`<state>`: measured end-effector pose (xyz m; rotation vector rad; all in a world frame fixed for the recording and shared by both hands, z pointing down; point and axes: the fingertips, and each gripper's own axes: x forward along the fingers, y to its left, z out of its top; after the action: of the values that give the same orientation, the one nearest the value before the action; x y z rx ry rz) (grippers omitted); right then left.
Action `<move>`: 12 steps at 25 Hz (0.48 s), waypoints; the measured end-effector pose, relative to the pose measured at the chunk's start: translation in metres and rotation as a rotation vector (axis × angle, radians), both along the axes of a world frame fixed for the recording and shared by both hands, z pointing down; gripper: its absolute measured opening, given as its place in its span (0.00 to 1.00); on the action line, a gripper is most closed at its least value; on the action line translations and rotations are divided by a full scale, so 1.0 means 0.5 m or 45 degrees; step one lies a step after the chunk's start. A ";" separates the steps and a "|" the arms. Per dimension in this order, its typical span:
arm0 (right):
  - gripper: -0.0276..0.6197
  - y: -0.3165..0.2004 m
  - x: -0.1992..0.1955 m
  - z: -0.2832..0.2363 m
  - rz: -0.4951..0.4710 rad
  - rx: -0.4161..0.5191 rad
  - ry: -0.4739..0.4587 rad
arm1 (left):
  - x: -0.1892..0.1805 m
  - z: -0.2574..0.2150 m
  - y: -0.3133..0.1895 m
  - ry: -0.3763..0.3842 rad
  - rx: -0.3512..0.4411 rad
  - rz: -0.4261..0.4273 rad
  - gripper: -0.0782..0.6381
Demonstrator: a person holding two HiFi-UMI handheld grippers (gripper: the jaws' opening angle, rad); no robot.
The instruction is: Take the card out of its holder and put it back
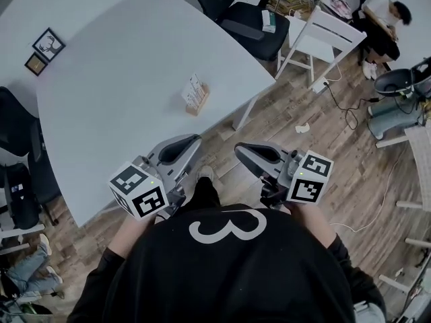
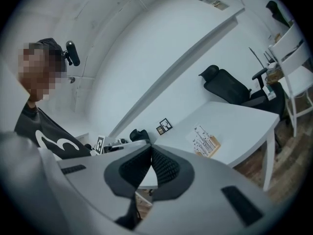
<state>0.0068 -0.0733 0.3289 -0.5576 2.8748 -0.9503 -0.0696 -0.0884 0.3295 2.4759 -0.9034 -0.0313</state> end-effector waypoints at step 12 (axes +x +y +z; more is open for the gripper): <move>0.06 -0.130 -0.045 0.043 0.020 -0.088 0.000 | -0.066 0.085 -0.158 -0.111 -0.129 -0.085 0.16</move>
<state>-0.0160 -0.1386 0.3502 -0.5842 2.8427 -1.0512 -0.1025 -0.1673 0.3717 2.3684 -0.9985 0.0982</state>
